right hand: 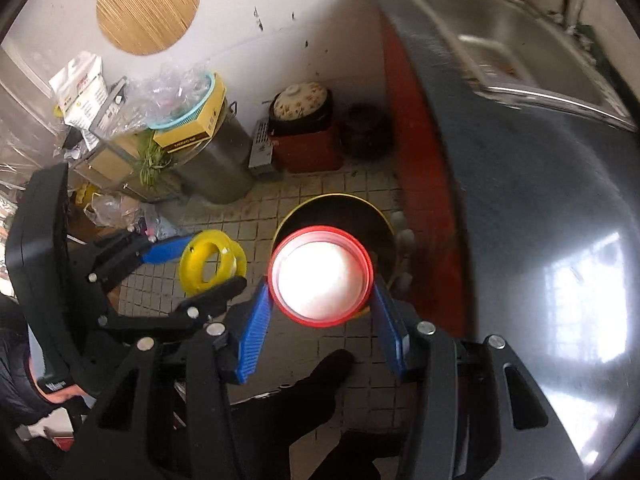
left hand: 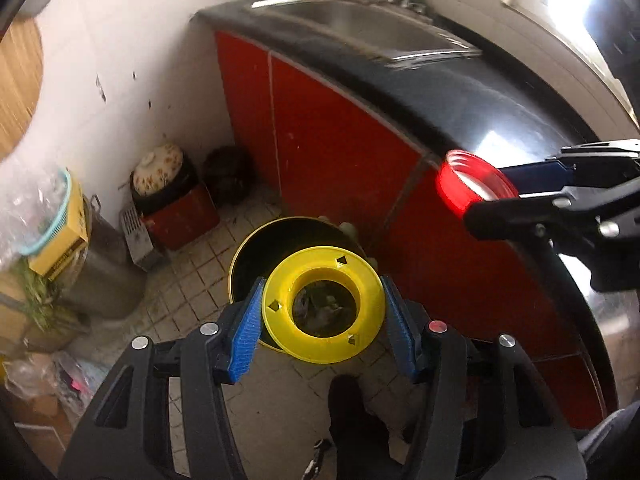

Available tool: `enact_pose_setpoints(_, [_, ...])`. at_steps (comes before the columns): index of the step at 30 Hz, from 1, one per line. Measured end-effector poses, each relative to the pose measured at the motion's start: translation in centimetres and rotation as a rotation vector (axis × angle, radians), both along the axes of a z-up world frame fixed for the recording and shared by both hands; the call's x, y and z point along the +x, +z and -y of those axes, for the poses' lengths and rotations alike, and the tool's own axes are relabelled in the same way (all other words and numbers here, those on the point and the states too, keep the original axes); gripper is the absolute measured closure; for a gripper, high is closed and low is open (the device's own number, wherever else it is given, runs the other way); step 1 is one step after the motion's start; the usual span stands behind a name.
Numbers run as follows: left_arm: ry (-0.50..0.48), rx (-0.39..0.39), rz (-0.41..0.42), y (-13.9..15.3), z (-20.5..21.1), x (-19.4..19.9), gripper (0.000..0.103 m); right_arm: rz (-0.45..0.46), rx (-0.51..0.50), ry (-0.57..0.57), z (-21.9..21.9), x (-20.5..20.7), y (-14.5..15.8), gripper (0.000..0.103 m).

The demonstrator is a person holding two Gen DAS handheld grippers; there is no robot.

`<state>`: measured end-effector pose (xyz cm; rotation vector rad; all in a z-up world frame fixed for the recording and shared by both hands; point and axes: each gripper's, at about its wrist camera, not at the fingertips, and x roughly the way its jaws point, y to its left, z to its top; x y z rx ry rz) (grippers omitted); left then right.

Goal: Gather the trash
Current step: 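Carry tape ring and cap to the bin and open both tools over it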

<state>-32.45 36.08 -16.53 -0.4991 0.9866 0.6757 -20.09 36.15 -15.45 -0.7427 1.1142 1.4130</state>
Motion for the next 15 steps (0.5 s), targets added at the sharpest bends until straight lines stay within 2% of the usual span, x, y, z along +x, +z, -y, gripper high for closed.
enact_pose_setpoints(6, [0.011,-0.062,0.025,-2.8,-3.4,-0.5,0.048,0.0,-0.059,0.007,-5.5,-1.0,-2.5,0.054])
enact_pose_setpoints(11, [-0.013,-0.086,0.03,-4.0,-4.9,0.5,0.048,-0.003,-0.088,0.004,-7.5,-0.8,-3.5,0.054])
enact_pose_setpoints(12, [-0.011,-0.087,0.026,-4.3,-5.1,0.5,0.046,-0.008,-0.099,0.007,-7.9,-0.7,-3.7,0.053])
enact_pose_setpoints(14, [-0.001,-0.092,0.02,-4.7,-5.6,0.5,0.028,-0.006,-0.102,0.005,-8.0,-0.4,-3.8,0.044])
enact_pose_setpoints(15, [0.008,-0.092,0.023,-4.8,-5.7,0.5,0.028,-0.006,-0.102,0.0,-8.0,-0.3,-3.9,0.039])
